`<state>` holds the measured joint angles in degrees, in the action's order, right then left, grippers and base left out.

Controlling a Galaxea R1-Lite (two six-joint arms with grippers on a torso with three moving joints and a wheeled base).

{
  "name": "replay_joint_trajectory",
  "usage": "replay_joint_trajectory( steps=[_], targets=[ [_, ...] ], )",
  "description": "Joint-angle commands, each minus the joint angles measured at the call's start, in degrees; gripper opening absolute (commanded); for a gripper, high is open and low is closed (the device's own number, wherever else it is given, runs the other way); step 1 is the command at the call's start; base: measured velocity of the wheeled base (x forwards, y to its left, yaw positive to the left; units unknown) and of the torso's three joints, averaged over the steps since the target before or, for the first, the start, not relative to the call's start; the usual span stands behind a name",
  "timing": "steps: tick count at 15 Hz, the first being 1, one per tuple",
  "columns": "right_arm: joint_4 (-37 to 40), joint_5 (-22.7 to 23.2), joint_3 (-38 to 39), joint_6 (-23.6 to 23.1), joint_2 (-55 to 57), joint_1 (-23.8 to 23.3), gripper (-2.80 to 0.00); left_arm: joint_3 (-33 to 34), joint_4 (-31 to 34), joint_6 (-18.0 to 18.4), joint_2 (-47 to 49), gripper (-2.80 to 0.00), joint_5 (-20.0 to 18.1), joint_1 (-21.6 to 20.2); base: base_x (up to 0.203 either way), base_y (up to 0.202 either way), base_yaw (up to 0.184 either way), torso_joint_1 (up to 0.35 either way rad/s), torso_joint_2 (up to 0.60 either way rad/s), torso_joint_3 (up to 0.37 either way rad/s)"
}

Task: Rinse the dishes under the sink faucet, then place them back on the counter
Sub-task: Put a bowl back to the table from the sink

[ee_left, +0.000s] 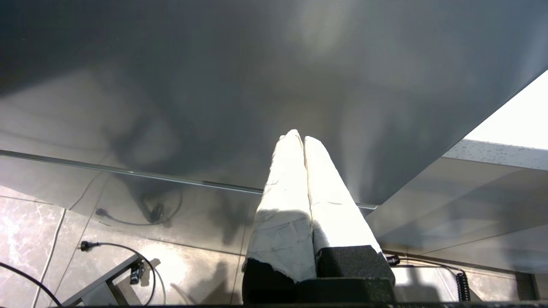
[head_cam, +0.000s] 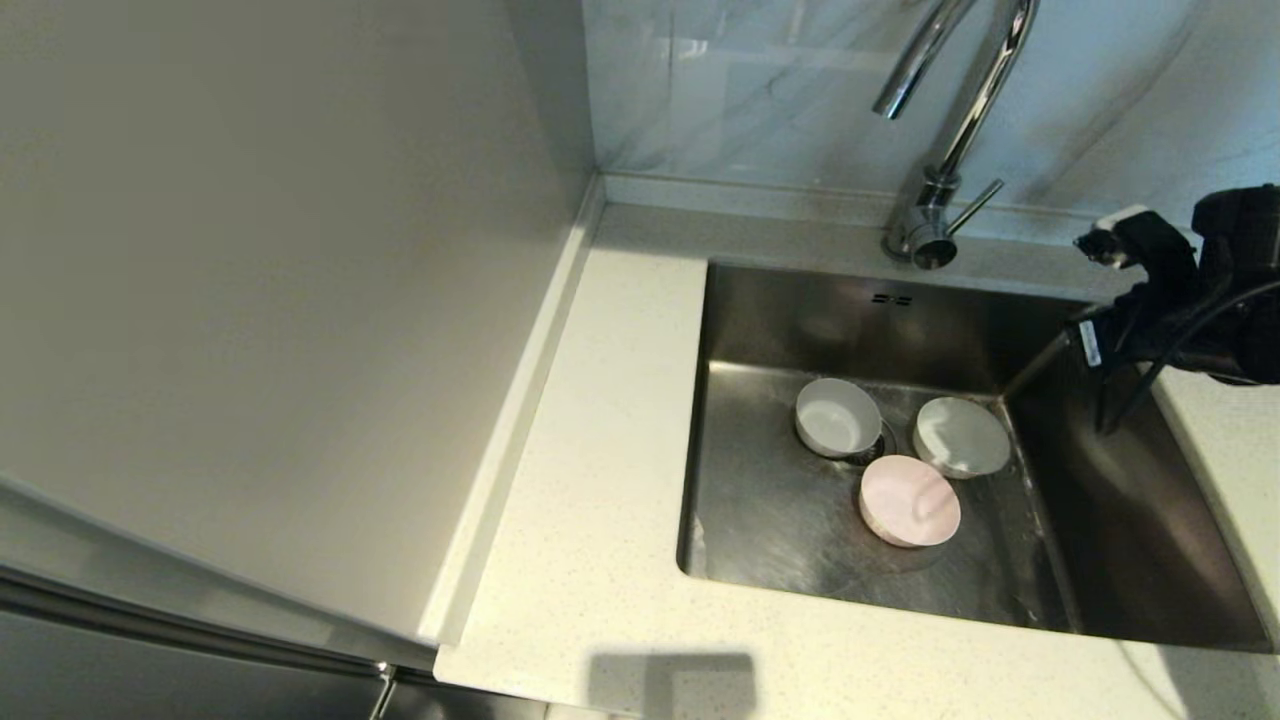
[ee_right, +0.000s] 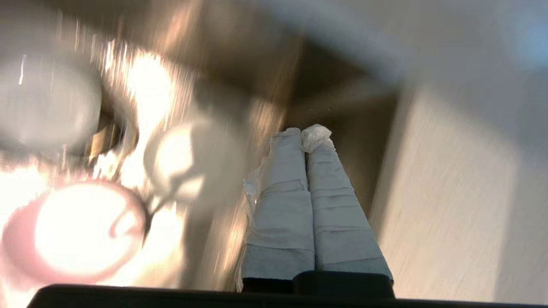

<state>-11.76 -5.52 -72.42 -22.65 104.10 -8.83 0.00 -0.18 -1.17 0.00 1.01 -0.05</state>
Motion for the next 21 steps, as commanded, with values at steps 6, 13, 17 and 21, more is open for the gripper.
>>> replay_joint_trajectory(
  steps=[6, 13, 17, 21],
  targets=[
    [-1.75, 0.9, 12.98, -0.58, 0.99, 0.02, -2.8, 0.0, 0.01, -0.06, -0.18, -2.8, 0.04, -0.04, 0.0, 0.0, 0.0, 0.0, 0.0, 0.0],
    [-4.13, 2.56, 2.0, 3.85, 13.61, 1.53, 0.0, 0.0, 0.01, -0.05, -0.18, -2.8, 0.04, -0.04, 0.0, 0.0, 0.0, 0.0, 0.0, 0.0],
    [-1.01, 2.27, -4.54, 4.54, 19.15, 1.45, 0.0, 0.0, 0.01, -0.06, -0.18, -2.8, 0.04, -0.04, 0.0, 0.0, 0.0, 0.0, 0.0, 0.0],
    [-0.9, 2.18, -6.65, 4.54, 21.59, 1.53, 0.0, 0.0, 0.01, -0.06, -0.18, -2.8, 0.04, -0.04, 0.0, 0.0, 0.0, 0.0, 0.0, 0.0]
  ],
)
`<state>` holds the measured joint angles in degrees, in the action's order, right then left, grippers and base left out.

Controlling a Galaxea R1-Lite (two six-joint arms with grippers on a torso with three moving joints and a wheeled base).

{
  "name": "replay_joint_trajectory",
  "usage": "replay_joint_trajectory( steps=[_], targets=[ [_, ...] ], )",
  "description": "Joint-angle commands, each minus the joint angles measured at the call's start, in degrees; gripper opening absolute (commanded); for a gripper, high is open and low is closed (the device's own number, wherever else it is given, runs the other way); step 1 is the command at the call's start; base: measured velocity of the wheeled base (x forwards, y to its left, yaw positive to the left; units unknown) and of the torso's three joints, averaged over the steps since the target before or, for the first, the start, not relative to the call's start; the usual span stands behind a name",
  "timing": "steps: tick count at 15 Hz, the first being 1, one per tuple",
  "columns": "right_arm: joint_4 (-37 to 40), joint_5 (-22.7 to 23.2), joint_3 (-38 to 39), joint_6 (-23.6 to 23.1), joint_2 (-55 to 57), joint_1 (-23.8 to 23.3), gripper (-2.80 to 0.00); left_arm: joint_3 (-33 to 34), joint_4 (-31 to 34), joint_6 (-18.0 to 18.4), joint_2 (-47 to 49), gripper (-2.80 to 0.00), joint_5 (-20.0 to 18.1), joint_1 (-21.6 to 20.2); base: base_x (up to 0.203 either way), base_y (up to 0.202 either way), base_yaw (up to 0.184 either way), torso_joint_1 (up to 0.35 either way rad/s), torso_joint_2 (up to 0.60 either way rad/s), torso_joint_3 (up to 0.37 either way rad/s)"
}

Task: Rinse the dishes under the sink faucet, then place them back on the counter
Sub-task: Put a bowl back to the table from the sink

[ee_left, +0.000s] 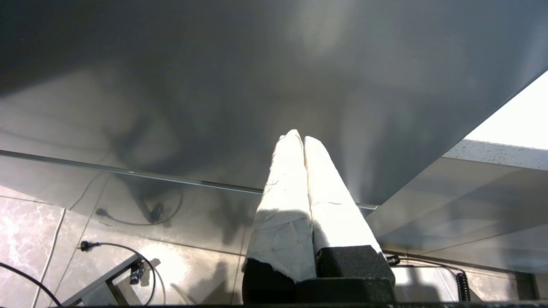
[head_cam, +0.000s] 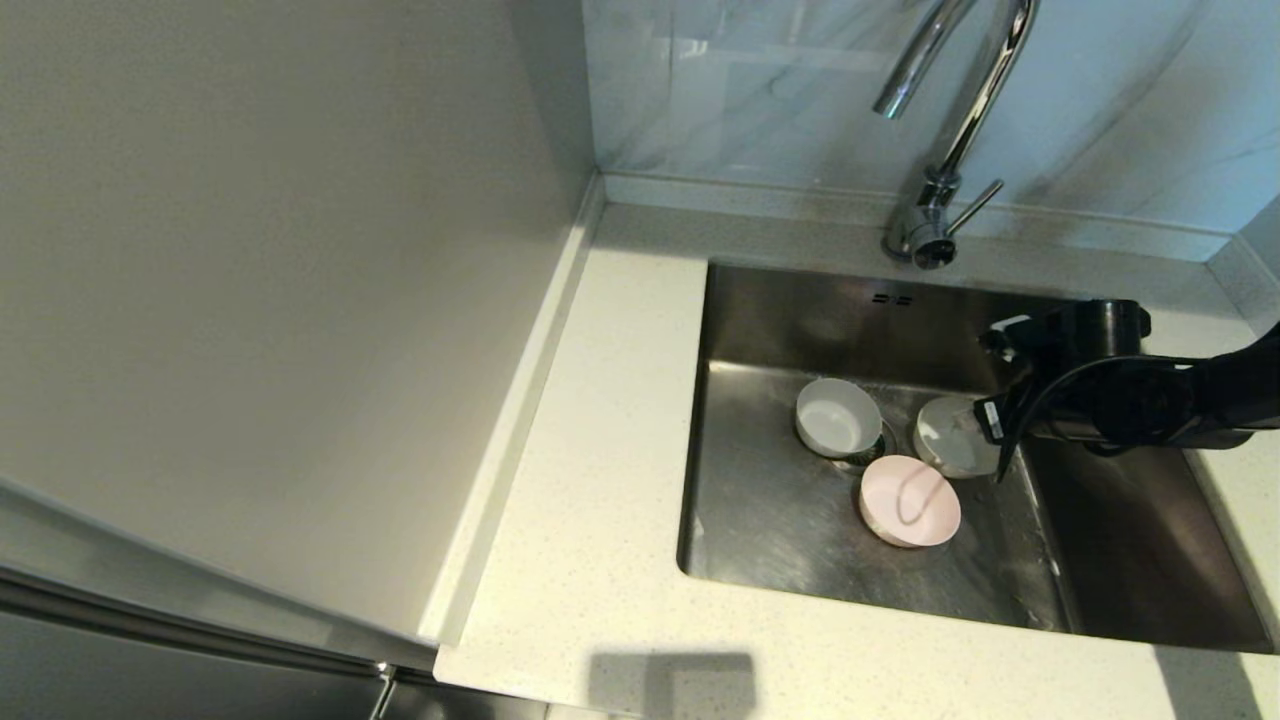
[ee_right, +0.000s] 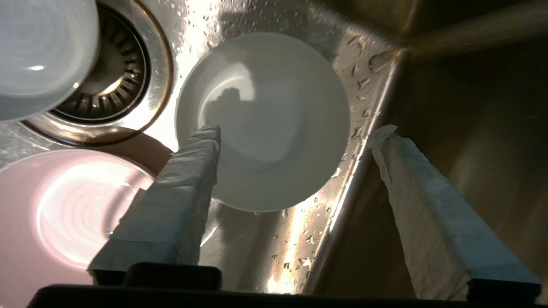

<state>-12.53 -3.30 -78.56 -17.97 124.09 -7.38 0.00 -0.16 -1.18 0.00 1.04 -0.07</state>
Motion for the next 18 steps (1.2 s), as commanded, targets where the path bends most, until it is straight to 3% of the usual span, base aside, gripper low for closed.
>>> replay_joint_trajectory(
  steps=[1, 2, 4, 9, 18],
  targets=[
    [0.5, -0.16, -0.58, -0.14, 1.68, 0.17, 0.0, 0.0, -0.02, -0.05, -0.18, -2.8, 0.02, -0.01, 0.0, 0.0, 0.0, 0.0, 0.0, 0.0],
    [2.27, -1.11, -0.99, 0.02, 1.68, 0.64, 0.0, 0.0, -0.02, -0.04, -0.18, -2.8, 0.01, -0.01, 0.0, 0.0, 0.0, 0.0, 0.0, 0.0],
    [8.5, -3.38, -4.48, 5.16, 1.8, 2.15, 0.0, 0.0, -0.02, -0.05, -0.18, -2.8, 0.02, -0.01, 0.0, 0.0, 0.0, 0.0, 0.0, 0.0],
    [30.06, -5.3, -20.97, 15.72, 4.89, 5.53, 0.0, 0.0, -0.02, -0.05, -0.18, -2.8, 0.02, -0.01, 0.0, 0.0, 0.0, 0.0, 0.0, 0.0],
    [30.46, -7.51, -22.65, 16.39, 10.58, 6.23, 0.0, 0.0, -0.02, -0.05, -0.18, -2.8, -0.06, -0.01, 0.0, 0.0, 0.0, 0.0, 0.0, 0.0]
  ],
)
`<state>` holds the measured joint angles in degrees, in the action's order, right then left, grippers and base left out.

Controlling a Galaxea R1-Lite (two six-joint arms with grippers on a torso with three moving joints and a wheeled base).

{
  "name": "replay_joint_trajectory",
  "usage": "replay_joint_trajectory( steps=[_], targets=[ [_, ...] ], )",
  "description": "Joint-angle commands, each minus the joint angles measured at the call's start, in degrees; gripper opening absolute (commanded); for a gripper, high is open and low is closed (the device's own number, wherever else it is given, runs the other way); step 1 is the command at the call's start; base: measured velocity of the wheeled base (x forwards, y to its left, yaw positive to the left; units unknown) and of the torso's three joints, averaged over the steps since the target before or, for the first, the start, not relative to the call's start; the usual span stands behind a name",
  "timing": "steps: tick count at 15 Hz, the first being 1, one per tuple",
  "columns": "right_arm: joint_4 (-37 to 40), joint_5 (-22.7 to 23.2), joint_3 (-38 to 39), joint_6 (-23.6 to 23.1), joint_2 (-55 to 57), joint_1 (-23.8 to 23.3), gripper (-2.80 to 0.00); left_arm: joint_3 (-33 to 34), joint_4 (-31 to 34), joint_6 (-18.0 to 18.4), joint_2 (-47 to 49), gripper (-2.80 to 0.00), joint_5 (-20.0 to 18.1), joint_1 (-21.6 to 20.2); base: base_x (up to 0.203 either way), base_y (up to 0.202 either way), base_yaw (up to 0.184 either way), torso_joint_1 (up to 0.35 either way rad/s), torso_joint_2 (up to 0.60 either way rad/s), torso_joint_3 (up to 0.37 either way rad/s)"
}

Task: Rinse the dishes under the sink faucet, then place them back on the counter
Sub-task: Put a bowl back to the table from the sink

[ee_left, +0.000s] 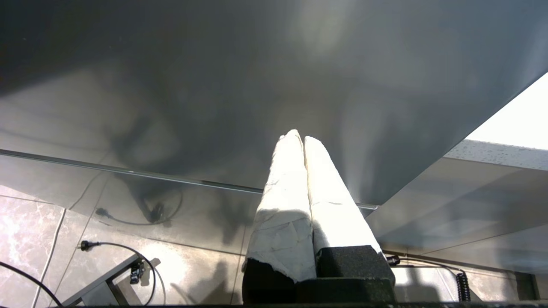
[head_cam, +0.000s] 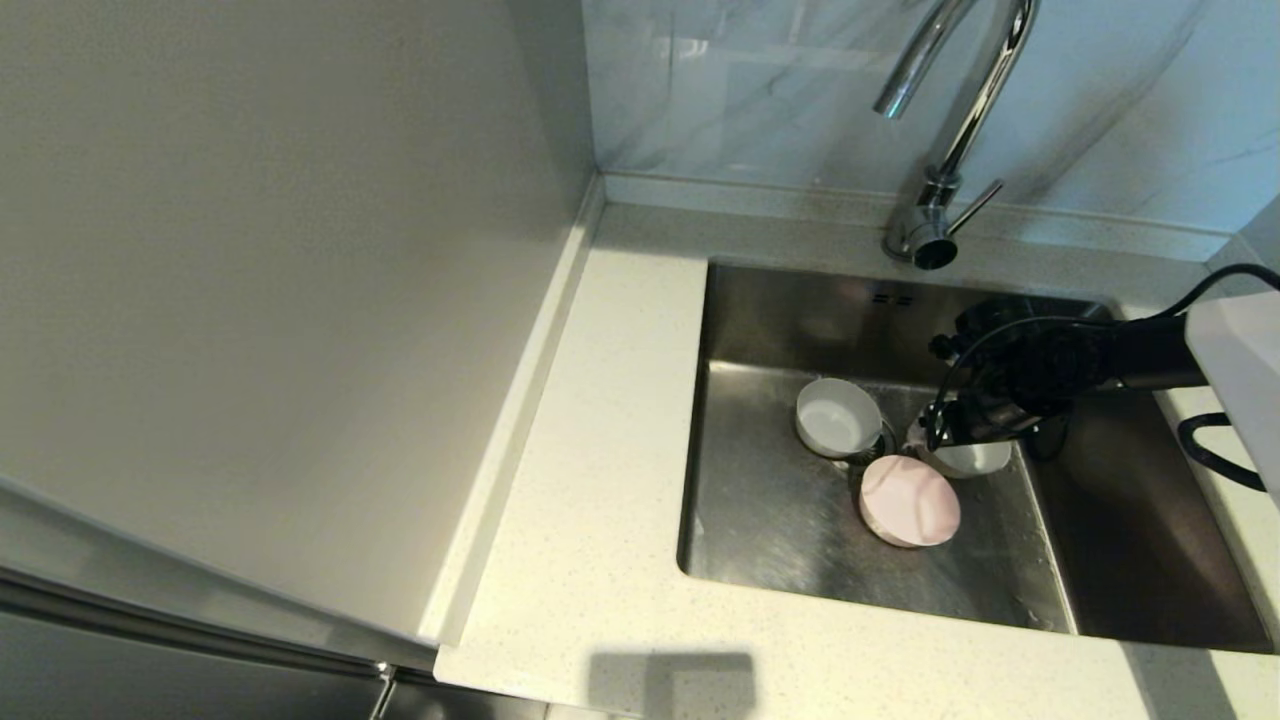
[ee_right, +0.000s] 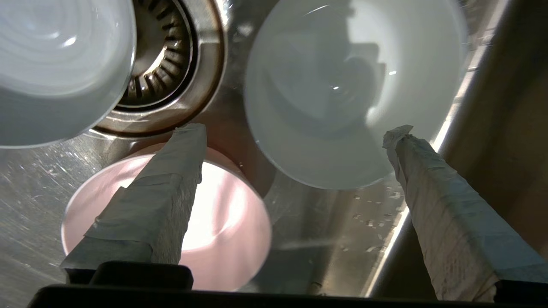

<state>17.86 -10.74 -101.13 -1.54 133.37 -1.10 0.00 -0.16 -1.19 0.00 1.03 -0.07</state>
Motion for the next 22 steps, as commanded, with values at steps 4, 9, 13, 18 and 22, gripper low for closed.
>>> replay_joint_trajectory(
  steps=[4, 9, 13, 18, 22],
  targets=[
    [-0.19, -0.07, -2.64, 0.1, 3.09, 1.3, 0.0, 0.0, -0.02, -0.04, -0.18, -2.8, 0.02, -0.01, 0.0, 0.0, 0.0, 0.0, 0.0, 0.0],
    [-2.02, -0.31, -5.49, 1.36, 4.91, 2.42, 0.0, 0.0, -0.02, -0.04, -0.18, -2.8, 0.02, -0.01, 0.0, 0.0, 0.0, 0.0, 0.0, 0.0],
    [-5.78, -2.18, -5.74, 1.27, 7.51, 2.15, 0.0, 0.0, -0.02, -0.04, -0.26, -2.8, 0.02, -0.01, 0.0, 0.0, 0.0, 0.0, 0.0, 0.0],
    [-5.99, -2.27, -5.74, 1.23, 8.26, 1.89, 0.0, 0.0, -0.02, -0.04, -0.18, -2.8, 0.02, -0.01, 0.0, 0.0, 0.0, 0.0, 0.0, 0.0],
    [-5.99, -2.21, -5.74, 1.18, 7.26, 1.05, 0.0, 0.0, -0.02, -0.04, -0.18, -2.8, -0.02, -0.01, 0.0, 0.0, 0.0, 0.0, 0.0, 0.0]
  ],
)
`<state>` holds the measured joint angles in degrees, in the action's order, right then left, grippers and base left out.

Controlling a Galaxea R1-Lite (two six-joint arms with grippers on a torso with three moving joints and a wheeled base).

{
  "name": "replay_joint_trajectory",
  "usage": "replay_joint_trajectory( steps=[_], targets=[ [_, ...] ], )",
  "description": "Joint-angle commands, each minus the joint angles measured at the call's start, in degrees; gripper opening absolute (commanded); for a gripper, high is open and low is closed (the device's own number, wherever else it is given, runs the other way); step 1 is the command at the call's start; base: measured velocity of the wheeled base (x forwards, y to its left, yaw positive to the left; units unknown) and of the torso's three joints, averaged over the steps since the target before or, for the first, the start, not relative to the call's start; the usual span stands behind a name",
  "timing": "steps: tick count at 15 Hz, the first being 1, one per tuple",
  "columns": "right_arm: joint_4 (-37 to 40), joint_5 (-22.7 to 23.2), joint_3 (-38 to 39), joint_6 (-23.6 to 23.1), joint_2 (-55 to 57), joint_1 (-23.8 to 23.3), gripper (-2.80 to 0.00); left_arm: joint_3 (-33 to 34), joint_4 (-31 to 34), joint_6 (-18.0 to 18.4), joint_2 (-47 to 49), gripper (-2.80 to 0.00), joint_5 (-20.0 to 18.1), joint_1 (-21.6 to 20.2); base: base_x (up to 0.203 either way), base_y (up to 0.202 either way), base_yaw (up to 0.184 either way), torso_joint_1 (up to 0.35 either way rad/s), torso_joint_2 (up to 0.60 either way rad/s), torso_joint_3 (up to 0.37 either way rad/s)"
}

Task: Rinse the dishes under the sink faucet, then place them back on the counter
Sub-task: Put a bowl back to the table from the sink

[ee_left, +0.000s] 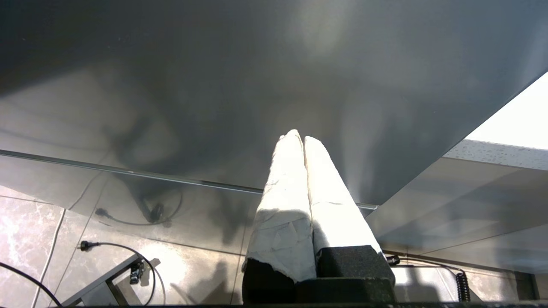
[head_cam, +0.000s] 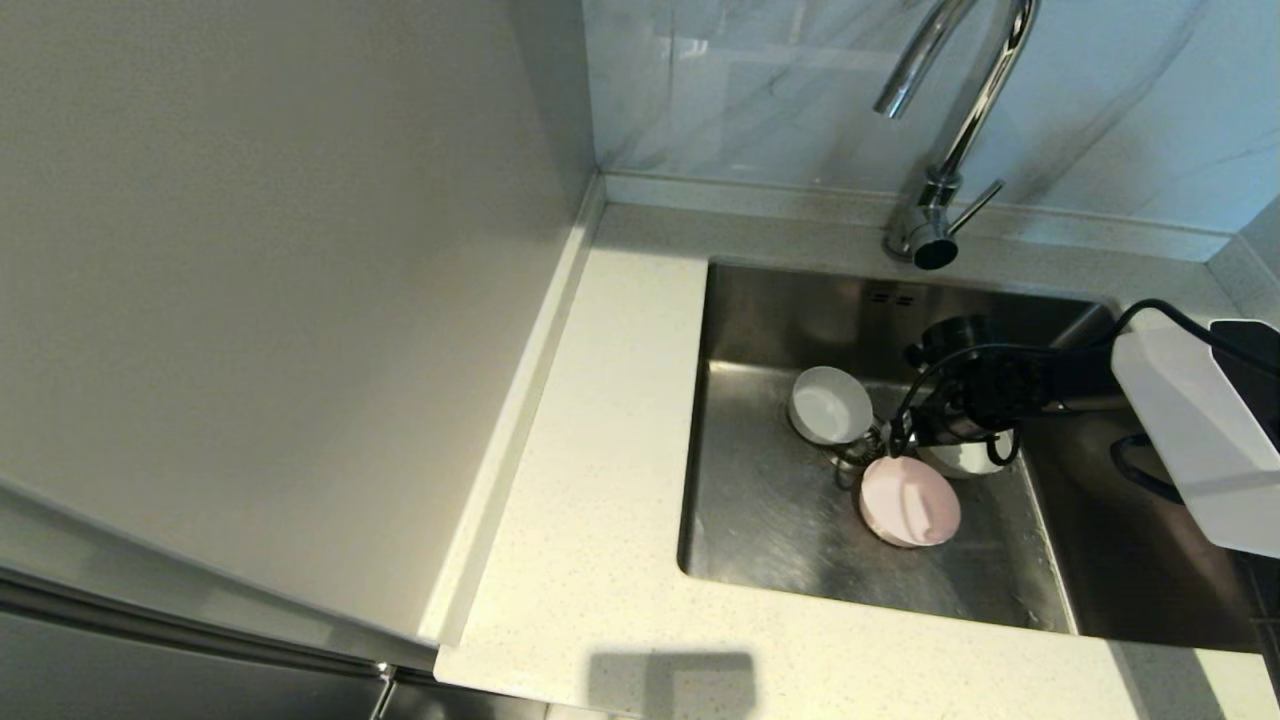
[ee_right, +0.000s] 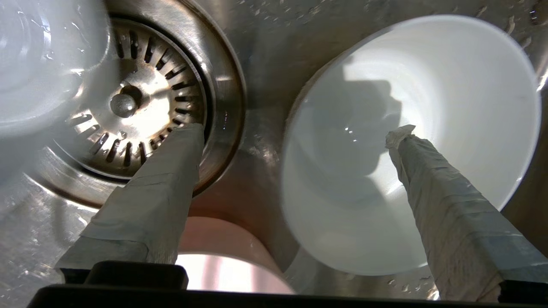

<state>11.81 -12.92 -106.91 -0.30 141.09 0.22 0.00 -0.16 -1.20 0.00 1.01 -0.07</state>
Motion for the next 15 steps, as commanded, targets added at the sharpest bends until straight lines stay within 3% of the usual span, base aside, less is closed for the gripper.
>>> replay_joint_trajectory(
  steps=[1, 6, 7, 15],
  targets=[
    [0.15, -0.06, 0.12, -0.14, -0.55, -0.39, 0.0, 0.0, -0.02, -0.03, -0.18, -2.8, 0.04, -0.01, 0.0, 0.0, 0.0, 0.0, 0.0, 0.0],
    [0.06, -0.09, -0.32, -0.12, 0.94, -0.74, 0.0, 0.0, -0.02, -0.03, -0.18, -2.8, 0.04, -0.01, 0.0, 0.0, 0.0, 0.0, 0.0, 0.0],
    [0.06, -0.09, -0.8, -0.14, 1.03, -0.83, -2.8, 0.0, -0.02, -0.03, -0.18, -2.8, 0.04, -0.01, 0.0, 0.0, 0.0, 0.0, 0.0, 0.0],
    [0.15, -0.01, 0.14, -0.06, 0.24, -1.09, -2.8, 0.0, -0.02, 0.05, -0.18, -2.8, 0.04, -0.01, 0.0, 0.0, 0.0, 0.0, 0.0, 0.0]
  ],
)
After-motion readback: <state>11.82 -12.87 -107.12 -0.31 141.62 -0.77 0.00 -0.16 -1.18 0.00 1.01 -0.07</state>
